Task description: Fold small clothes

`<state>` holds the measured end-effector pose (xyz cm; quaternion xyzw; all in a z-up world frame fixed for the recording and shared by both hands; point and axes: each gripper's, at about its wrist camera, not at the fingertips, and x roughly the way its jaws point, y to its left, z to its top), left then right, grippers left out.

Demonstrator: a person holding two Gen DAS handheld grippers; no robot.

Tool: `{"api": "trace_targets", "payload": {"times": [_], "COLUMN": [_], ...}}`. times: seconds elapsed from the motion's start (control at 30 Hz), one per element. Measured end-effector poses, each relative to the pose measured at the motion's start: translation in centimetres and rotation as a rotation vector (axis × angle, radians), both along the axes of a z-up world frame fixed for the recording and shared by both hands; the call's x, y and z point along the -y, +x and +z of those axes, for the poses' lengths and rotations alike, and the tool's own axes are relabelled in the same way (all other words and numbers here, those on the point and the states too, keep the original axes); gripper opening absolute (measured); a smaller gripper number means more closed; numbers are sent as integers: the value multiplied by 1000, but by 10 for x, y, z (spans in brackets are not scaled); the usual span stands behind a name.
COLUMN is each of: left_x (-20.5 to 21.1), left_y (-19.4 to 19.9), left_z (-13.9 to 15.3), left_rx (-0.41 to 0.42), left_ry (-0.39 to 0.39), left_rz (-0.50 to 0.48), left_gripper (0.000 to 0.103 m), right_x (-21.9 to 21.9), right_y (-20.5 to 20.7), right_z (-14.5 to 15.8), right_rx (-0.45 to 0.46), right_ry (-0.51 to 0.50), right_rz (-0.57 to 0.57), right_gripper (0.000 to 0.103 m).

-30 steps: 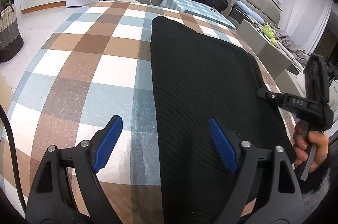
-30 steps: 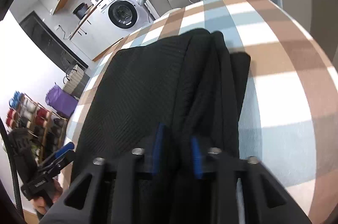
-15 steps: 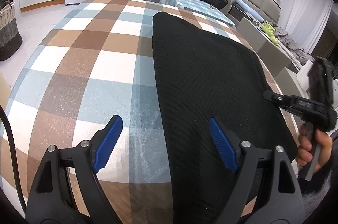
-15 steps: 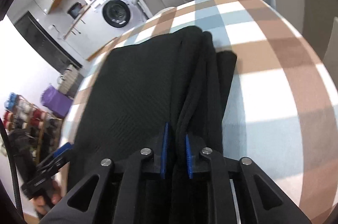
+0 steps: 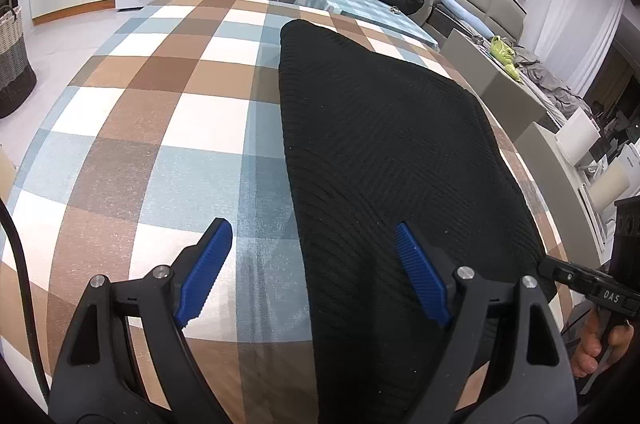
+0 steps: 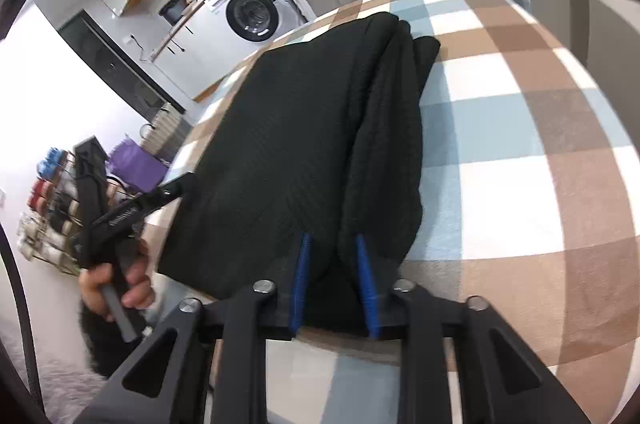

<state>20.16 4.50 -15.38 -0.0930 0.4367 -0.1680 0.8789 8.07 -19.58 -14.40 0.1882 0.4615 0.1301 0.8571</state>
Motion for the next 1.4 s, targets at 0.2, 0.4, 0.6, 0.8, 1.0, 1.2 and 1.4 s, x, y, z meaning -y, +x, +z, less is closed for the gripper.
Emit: {"api": "trace_targets", "payload": {"times": [0.2, 0.4, 0.6, 0.8, 1.0, 1.2, 1.4], "left_x": [-2, -4, -2, 6, 26, 47, 66], "left_y": [-6, -7, -11, -17, -28, -41, -51], "left_z": [1, 0, 6, 13, 17, 20, 10], "left_rx": [1, 0, 19, 38, 73, 111, 90], "left_ry": [-3, -2, -14, -54, -34, -6, 26], "left_rz": [4, 3, -8, -52, -141, -246, -340], "left_gripper": [82, 82, 82, 82, 82, 82, 82], "right_x": [-2, 1, 7, -11, -13, -2, 6], "right_y": [1, 5, 13, 42, 56, 77, 104], "right_z": [0, 3, 17, 4, -4, -12, -19], "right_rx": [-17, -10, 82, 37, 15, 0, -20], "right_ry": [-82, -79, -36, -68, -73, -18, 59], "right_rz": [-2, -9, -57, -8, -12, -36, -75], "right_gripper": [8, 13, 13, 20, 20, 21, 25]}}
